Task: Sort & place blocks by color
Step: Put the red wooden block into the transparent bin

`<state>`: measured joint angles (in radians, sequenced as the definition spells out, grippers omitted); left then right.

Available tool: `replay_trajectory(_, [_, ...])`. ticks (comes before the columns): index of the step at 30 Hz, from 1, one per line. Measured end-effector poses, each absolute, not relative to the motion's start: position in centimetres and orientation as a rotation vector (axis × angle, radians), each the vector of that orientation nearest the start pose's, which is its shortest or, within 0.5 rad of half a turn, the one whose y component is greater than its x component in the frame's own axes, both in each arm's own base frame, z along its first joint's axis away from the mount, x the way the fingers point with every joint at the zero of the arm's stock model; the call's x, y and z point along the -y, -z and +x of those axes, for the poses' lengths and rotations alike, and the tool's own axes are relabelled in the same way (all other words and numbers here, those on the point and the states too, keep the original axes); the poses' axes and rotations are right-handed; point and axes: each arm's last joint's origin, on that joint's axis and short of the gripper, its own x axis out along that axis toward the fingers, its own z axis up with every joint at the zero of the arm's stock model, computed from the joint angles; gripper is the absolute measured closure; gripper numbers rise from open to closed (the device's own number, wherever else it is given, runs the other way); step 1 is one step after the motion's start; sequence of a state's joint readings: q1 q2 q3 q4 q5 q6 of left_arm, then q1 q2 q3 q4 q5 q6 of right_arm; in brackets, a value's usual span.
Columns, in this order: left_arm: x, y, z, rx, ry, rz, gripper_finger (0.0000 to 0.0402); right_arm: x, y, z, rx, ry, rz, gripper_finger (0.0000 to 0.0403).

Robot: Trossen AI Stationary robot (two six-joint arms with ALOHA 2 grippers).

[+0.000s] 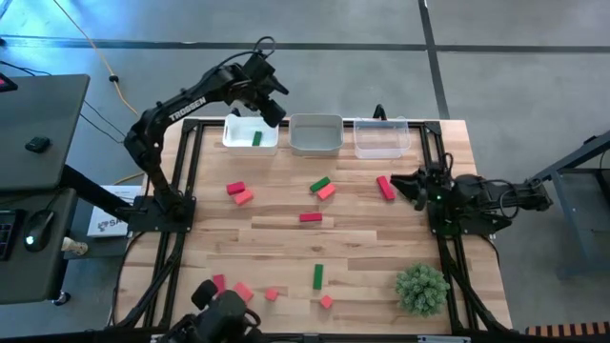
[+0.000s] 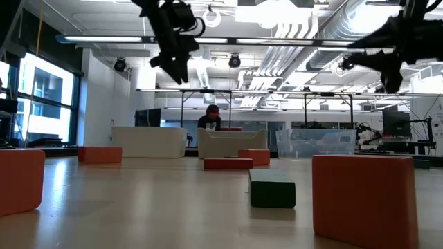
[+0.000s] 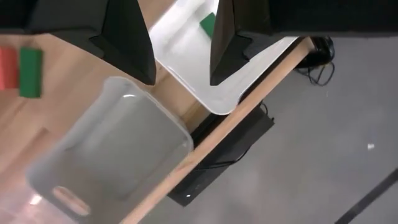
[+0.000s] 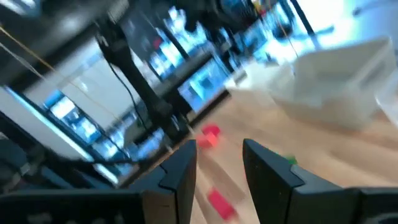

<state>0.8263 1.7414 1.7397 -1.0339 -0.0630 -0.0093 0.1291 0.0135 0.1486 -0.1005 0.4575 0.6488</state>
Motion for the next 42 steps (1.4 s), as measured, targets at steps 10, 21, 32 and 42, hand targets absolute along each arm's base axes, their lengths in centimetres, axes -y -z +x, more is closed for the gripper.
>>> replay_trajectory(10, [-22.8, -36.9, 23.3, -0.992, -0.759, -0.371, 0.0259, 0.5, -23.5, 7.7, 0.448, 0.344, 0.486, 0.0281])
replay_trajectory(21, [-20.9, -38.6, 22.4, -0.976, -0.727, -0.313, 0.0259, 0.6, -29.7, 7.1, 0.379, 0.405, 0.285, 0.0281])
replay_trajectory(32, [-20.8, -38.6, 21.6, -1.037, -0.698, -0.281, 0.0259, 0.9, -34.3, 8.8, -0.126, 0.676, 0.356, 0.0281])
replay_trajectory(42, [-20.8, -38.6, 21.6, -1.053, -0.672, -0.239, 0.0259, 1.2, -33.2, 12.0, -0.528, 0.840, 0.534, 0.0281])
